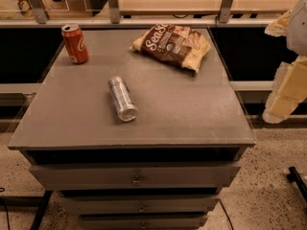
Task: Place redbull can upright
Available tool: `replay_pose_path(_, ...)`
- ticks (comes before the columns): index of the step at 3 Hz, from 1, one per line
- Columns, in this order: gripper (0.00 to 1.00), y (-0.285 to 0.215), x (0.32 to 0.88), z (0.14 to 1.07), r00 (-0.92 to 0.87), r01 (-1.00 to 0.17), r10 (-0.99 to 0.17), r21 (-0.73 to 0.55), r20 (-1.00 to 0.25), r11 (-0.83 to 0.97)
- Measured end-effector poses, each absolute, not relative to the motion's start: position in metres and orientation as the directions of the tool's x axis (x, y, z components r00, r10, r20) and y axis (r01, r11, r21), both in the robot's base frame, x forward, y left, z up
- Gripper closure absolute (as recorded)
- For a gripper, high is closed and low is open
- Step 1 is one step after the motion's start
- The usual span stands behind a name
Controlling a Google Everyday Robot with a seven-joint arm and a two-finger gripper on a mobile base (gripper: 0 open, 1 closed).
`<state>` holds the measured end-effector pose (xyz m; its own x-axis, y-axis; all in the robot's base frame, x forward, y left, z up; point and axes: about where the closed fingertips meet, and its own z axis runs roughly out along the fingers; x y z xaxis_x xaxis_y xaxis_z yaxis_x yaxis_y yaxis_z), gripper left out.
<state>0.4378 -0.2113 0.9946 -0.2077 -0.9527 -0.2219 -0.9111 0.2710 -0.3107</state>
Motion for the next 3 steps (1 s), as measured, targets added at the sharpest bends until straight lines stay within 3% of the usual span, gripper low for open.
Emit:
replay_pose_path(1, 0.0, -0.209, 0.44, 0.993, -0.213, -0.91, -0.953, -0.311, -0.216, 0.274)
replay_pose_path(3, 0.0, -0.158, 0.47, 0.946, -0.254, -0.929, -0.945, -0.219, -0.207, 0.298)
